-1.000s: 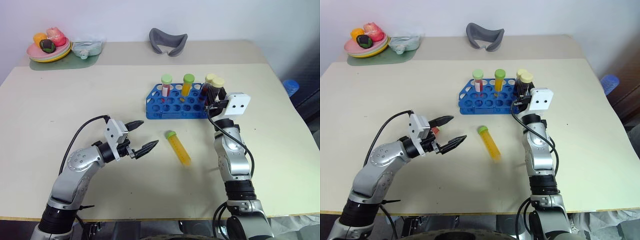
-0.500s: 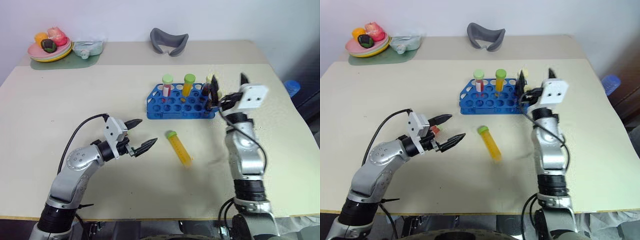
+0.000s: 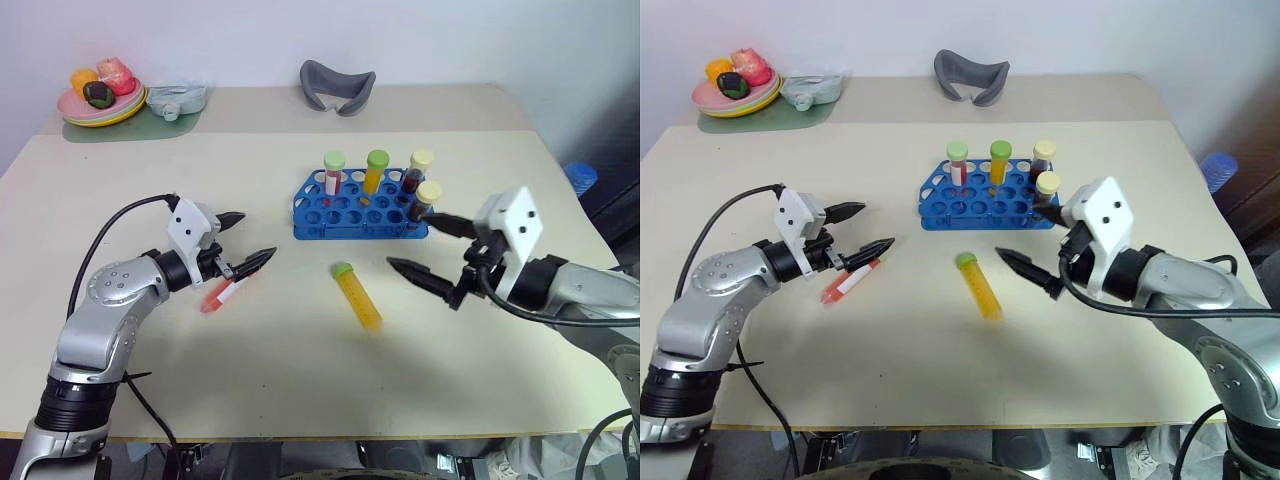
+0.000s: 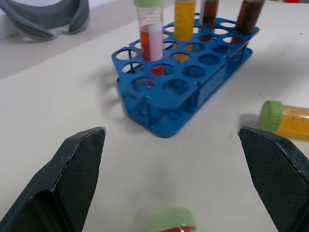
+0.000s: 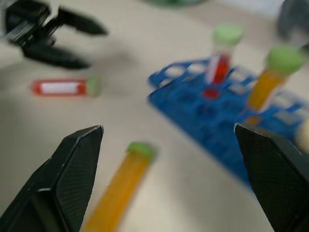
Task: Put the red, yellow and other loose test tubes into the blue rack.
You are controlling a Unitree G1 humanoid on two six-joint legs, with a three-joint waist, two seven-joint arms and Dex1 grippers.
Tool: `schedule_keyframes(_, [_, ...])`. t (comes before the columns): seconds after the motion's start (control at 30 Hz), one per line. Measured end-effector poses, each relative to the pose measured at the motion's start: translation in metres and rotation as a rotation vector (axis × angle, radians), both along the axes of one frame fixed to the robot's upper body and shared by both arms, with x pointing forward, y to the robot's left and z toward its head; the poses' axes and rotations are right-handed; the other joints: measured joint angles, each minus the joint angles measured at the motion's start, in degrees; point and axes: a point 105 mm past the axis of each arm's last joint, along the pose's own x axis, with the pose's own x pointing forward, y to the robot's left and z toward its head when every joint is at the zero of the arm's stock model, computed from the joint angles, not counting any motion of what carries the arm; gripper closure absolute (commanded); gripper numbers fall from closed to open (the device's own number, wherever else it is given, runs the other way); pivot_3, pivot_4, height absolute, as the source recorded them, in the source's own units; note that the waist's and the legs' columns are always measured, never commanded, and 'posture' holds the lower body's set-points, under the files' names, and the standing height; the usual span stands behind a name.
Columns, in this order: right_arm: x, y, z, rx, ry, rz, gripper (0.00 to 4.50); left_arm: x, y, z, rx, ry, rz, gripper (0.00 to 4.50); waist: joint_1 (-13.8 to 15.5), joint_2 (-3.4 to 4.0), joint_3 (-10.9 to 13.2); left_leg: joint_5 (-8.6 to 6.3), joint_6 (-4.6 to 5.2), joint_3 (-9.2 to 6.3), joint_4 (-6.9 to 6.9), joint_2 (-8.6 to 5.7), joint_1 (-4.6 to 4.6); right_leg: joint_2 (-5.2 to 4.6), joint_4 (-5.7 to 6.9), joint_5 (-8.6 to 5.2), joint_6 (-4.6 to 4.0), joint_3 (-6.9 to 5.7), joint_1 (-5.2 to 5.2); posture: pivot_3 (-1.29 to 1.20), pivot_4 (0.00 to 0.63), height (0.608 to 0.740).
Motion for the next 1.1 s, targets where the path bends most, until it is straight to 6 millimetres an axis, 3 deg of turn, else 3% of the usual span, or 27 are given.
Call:
schedule_keyframes(0.27, [0.005, 0.040, -0.009, -0.012, 0.216, 0.045, 0.07, -0.011, 0.001, -0.002, 0.053, 0.011, -0.032, 0.00, 0.0, 0.01, 0.0, 0.00, 0.00, 0.00, -0.02, 0.02, -0.02, 0.00, 0.01, 0.00, 0.00, 0.00, -0.07, 0.00, 0.150, 0.740])
schedule_keyframes(0.57, [0.015, 0.059, -0.027, -0.149, 0.430, -0.069, 0.07, -0.027, 0.004, -0.012, 0.077, 0.069, -0.092, 0.00, -0.1, 0.01, 0.0, -0.01, 0.02, 0.00, -0.03, 0.04, -0.26, -0.01, 0.00, 0.00, -0.01, -0.01, -0.31, 0.00, 0.150, 0.740])
schedule_keyframes(0.73, [0.025, 0.061, -0.055, -0.210, 0.563, -0.212, 0.07, -0.040, 0.007, -0.024, 0.100, 0.131, -0.158, 0.00, -0.1, 0.02, 0.0, -0.01, 0.02, 0.00, -0.01, 0.04, -0.41, 0.00, 0.01, 0.00, -0.02, 0.00, -0.45, 0.00, 0.150, 0.740])
schedule_keyframes(1.1, [0.049, 0.064, -0.072, -0.324, 0.585, -0.395, 0.07, -0.047, 0.012, -0.033, 0.099, 0.123, -0.162, 0.00, -0.1, 0.03, 0.0, 0.00, 0.01, -0.01, 0.03, 0.04, -0.85, 0.00, 0.12, 0.00, -0.02, -0.01, -0.95, 0.00, 0.150, 0.740])
